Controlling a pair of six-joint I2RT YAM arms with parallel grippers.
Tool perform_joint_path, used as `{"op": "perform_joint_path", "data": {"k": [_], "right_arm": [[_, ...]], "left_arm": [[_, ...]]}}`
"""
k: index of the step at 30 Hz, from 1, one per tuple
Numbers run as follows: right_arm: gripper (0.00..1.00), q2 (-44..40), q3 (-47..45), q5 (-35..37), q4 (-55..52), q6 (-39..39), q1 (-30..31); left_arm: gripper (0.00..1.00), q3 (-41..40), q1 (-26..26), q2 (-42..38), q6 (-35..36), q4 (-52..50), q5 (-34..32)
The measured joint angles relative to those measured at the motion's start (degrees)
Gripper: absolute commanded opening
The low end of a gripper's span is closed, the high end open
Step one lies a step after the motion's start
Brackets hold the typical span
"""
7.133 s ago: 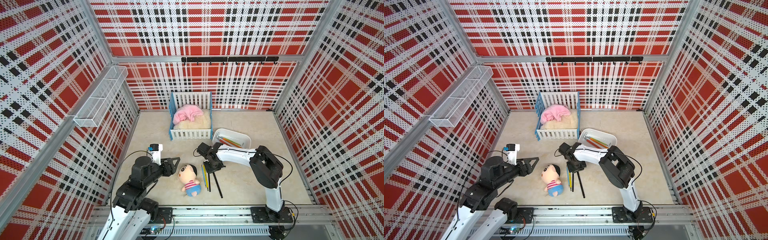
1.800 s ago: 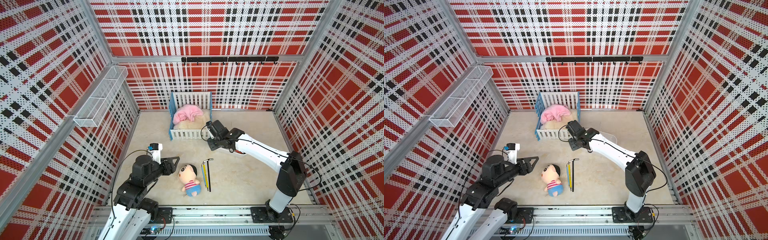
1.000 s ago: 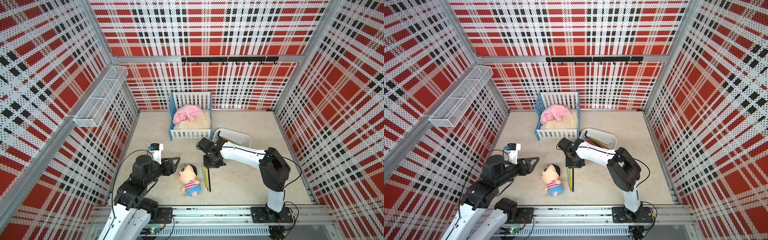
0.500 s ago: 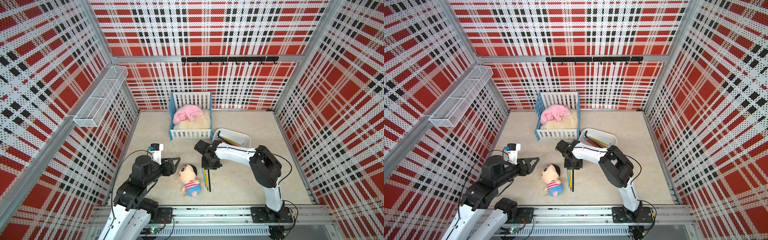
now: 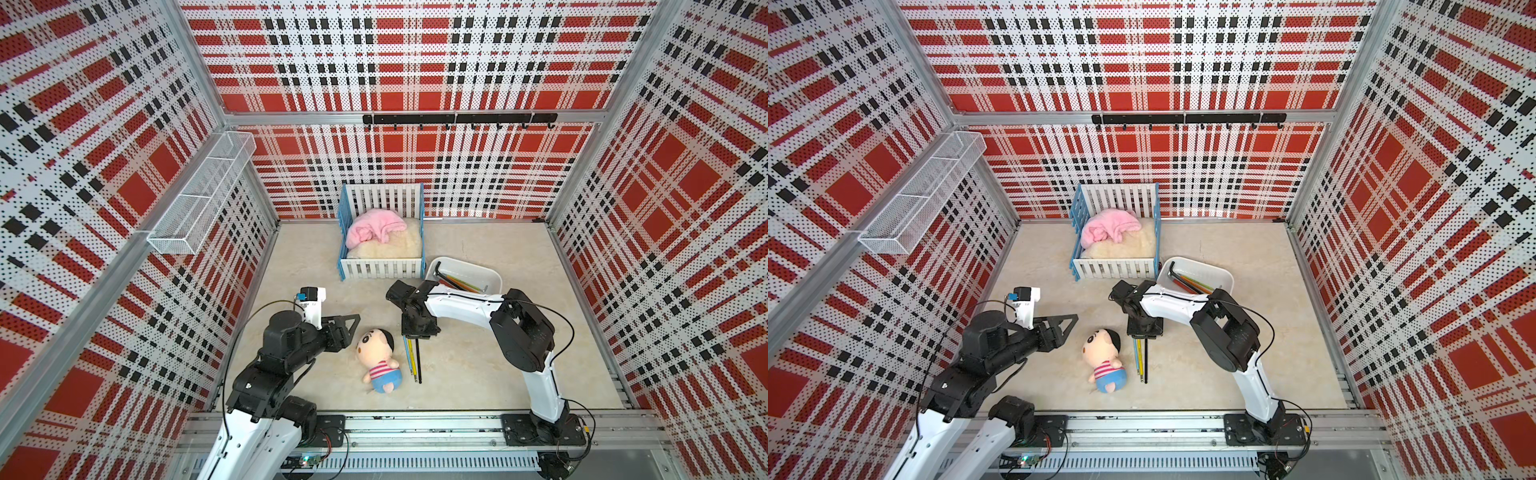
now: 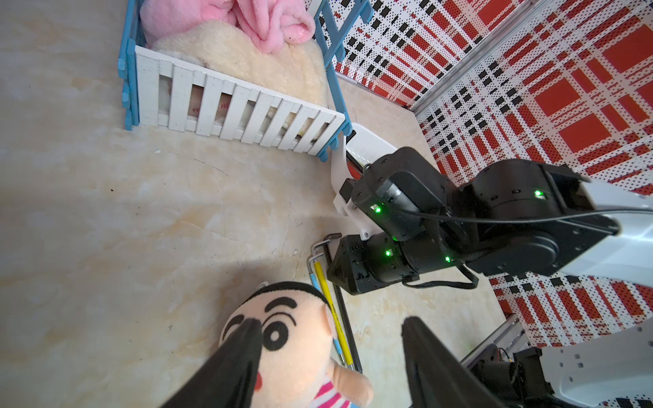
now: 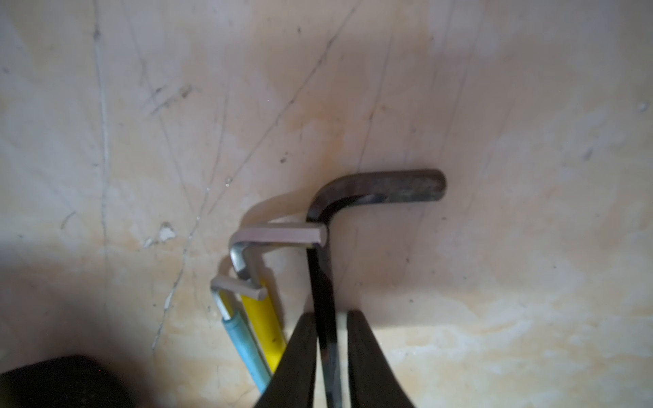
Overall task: Put the hex key on the desktop into the storage box
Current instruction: Pick up the Allen key from the center of the board.
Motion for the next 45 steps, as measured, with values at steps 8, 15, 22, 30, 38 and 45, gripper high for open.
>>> {"op": "perform_joint_path", "data": {"k": [8,15,22,30,38,45], "right_arm": [[0.09,0.1,0.1,-0.1,-0.5,0.2,-0.3],[0.0,0.1,0.1,-0.4,-0.5,0.8,-0.5],[0.0,0.1,0.8,0.7,-1.7,1.3,-0.9],[0.0,0.0,2.0,2.8,-4.0,1.1,-0.9],[0.0,-4.0,3.0,6.1,-7.8,-2.3,-0.9],[0.0,-10.3,9.0,10.3,-10.6,-8.8,-3.0]], "left_arm": [[0.68,0.0,0.2,0.0,0.0,0.0,0.0],[0.68,0.0,0.4,0.0,0.0,0.0,0.2],[0.68,0.0,1.1,0.1,0.1,0.0,0.4],[0.68,0.0,1.4,0.1,0.2,0.0,0.6],[0.68,0.0,1.4,0.2,0.2,0.0,0.7],[0.68,0.0,1.4,0.3,0.2,0.0,0.7]]}}
